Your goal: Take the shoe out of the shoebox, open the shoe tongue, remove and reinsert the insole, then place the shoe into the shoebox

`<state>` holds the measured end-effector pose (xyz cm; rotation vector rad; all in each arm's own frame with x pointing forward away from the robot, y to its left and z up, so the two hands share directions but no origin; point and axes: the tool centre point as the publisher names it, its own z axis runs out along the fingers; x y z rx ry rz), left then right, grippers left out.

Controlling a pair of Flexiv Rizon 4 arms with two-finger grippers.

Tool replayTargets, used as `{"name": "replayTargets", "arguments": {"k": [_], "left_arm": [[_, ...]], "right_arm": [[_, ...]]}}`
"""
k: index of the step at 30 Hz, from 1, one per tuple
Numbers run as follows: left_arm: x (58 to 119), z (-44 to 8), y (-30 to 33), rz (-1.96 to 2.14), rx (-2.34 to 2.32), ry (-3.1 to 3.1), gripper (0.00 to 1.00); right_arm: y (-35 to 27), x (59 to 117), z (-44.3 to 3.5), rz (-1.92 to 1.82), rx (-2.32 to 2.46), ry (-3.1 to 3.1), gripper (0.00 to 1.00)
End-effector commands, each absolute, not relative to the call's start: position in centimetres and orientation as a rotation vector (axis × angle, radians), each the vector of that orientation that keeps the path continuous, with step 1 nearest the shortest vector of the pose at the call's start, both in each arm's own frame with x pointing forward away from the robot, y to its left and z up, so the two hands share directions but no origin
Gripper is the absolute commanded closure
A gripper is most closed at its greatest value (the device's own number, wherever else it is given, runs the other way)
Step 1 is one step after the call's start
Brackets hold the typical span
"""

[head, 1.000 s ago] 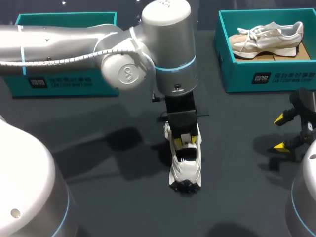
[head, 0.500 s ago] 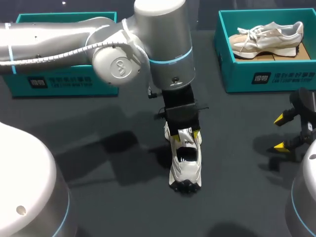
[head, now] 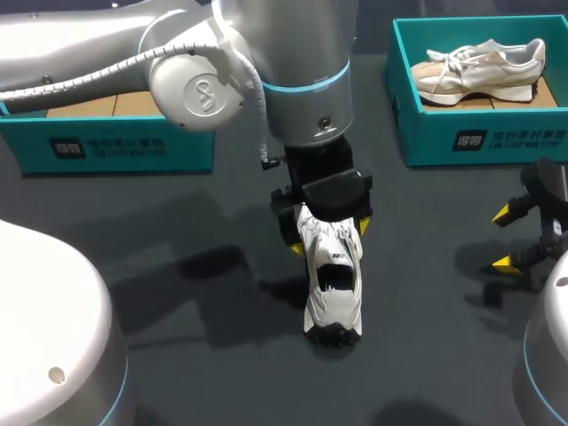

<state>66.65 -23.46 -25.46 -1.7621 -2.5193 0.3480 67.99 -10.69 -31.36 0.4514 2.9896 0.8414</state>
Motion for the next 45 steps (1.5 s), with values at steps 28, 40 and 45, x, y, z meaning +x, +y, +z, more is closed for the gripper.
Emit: {"name": "replayTargets", "arguments": {"k": [28, 40, 45], "left_arm": [[59.9, -26.7, -23.6, -0.003, -0.642, -3.063, 0.0], [59.6, -29.1, -24.5, -0.075, -0.365, -3.076, 0.0], [59.4, -30.4, -24.9, -0.075, -0.334, -3.086, 0.0]], "right_arm": [[-10.7, 67.8, -31.3, 0.837, 0.452, 2.987, 0.0], [-10.7, 67.8, -31.3, 0.837, 0.452, 2.987, 0.0], [-10.7, 67.8, -31.3, 0.837, 0.452, 2.987, 0.0]]}}
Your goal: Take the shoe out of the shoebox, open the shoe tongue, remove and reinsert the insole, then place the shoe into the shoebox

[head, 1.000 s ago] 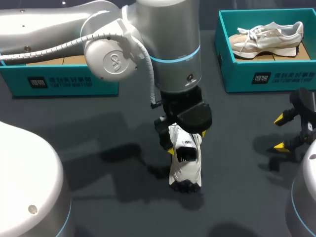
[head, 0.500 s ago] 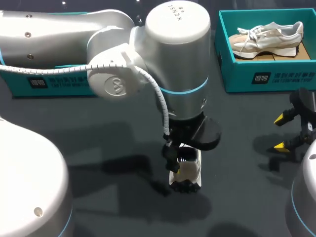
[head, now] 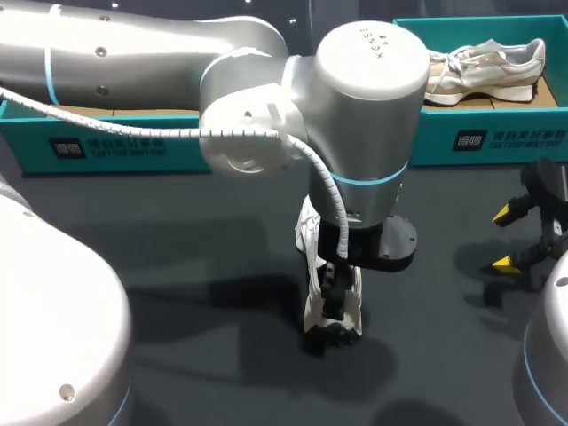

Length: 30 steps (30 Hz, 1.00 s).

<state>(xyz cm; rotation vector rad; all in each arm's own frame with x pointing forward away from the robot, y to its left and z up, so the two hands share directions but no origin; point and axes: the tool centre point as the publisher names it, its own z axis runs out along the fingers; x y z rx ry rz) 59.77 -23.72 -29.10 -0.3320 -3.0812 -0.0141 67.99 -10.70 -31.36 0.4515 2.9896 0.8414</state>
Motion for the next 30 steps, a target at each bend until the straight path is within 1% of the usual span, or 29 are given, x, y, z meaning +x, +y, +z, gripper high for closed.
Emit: {"name": "replayTargets", "arguments": {"k": [1, 19, 23, 30], "left_arm": [[59.4, -30.7, -24.9, -0.078, -0.318, -3.094, 0.0], [58.4, -34.9, -24.5, -0.06, -0.223, -3.091, 0.0], [58.2, -35.6, -24.4, -0.061, -0.228, -3.092, 0.06], [58.3, -36.6, -24.4, -0.075, -0.2, -3.122, 0.11]], "right_arm": [[-10.7, 67.8, -31.3, 0.837, 0.452, 2.987, 0.0], [-10.7, 67.8, -31.3, 0.837, 0.452, 2.987, 0.0], [-10.7, 67.8, -31.3, 0.837, 0.452, 2.987, 0.0], [-10.7, 67.8, -31.3, 0.837, 0.452, 2.987, 0.0]]}}
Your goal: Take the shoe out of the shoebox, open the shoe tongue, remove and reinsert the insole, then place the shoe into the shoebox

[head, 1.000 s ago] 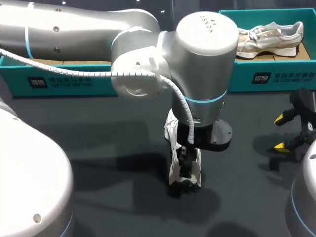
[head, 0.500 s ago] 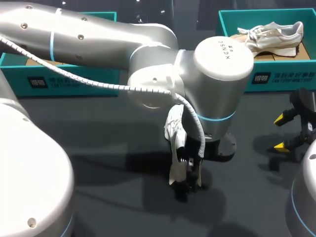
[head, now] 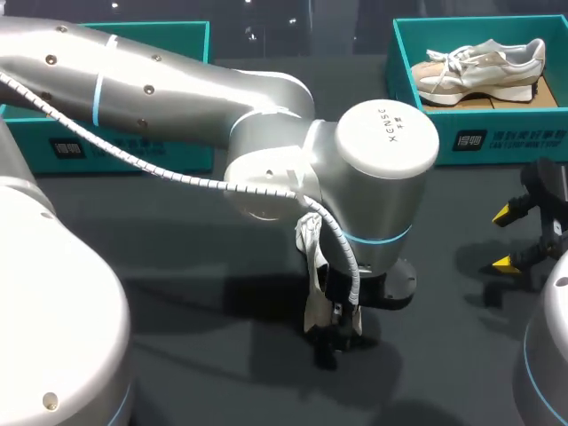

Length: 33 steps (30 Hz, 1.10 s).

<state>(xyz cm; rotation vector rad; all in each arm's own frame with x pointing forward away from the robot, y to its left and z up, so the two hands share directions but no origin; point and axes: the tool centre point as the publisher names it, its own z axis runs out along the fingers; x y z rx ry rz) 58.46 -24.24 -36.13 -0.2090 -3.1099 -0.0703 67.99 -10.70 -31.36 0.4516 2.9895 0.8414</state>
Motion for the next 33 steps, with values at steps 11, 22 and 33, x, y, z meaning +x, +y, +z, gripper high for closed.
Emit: {"name": "replayTargets", "arguments": {"k": [11, 22, 33], "left_arm": [[58.6, -37.9, -24.6, -0.098, -0.12, -3.149, 0.31], [58.7, -38.4, -24.2, -0.109, -0.043, -3.159, 0.52], [58.4, -38.7, -23.7, -0.092, -0.017, -3.152, 1.0]], "right_arm": [[-10.7, 67.8, -31.3, 0.837, 0.452, 2.987, 0.0], [-10.7, 67.8, -31.3, 0.837, 0.452, 2.987, 0.0], [-10.7, 67.8, -31.3, 0.837, 0.452, 2.987, 0.0]]}}
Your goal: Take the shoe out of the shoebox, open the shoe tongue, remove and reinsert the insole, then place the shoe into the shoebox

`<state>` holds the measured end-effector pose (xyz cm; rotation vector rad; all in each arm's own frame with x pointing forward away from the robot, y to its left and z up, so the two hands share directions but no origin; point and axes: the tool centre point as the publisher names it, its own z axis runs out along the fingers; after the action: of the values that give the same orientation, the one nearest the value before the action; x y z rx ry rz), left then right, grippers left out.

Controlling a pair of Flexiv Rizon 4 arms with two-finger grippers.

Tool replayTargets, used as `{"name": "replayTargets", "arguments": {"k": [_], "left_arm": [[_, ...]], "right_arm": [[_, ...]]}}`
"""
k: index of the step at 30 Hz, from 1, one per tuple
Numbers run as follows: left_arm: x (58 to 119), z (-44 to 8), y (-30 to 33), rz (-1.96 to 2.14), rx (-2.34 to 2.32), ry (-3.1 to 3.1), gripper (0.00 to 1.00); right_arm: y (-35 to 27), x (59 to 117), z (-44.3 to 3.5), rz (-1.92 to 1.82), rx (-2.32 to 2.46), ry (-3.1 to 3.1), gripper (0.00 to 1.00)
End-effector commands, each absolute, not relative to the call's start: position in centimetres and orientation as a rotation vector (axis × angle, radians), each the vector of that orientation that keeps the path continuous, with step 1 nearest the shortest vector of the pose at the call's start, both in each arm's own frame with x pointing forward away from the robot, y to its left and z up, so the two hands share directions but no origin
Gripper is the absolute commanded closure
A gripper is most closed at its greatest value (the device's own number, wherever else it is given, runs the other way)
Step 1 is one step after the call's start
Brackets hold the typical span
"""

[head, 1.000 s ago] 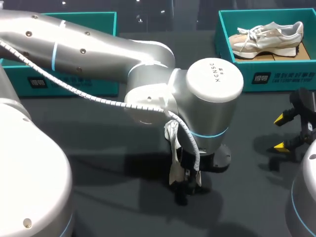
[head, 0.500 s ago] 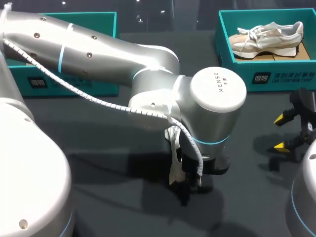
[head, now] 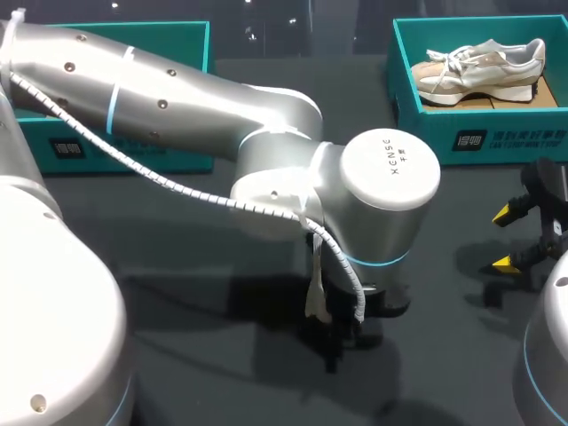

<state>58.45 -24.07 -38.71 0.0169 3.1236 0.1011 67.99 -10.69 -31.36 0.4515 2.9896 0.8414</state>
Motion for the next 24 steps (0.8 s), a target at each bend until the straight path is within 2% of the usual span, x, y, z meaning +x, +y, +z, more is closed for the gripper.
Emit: {"name": "replayTargets", "arguments": {"k": [1, 10, 24], "left_arm": [[58.4, -38.6, -23.6, 0.086, 0.019, 3.13, 1.0], [59.0, -35.2, -22.6, 0.047, 0.054, 3.16, 1.0], [64.2, -24.0, -16.3, 0.077, 0.097, 3.172, 1.0]], "right_arm": [[-10.7, 67.8, -31.3, 0.837, 0.452, 2.987, 0.0], [-10.7, 67.8, -31.3, 0.837, 0.452, 2.987, 0.0], [-10.7, 67.8, -31.3, 0.837, 0.452, 2.987, 0.0]]}}
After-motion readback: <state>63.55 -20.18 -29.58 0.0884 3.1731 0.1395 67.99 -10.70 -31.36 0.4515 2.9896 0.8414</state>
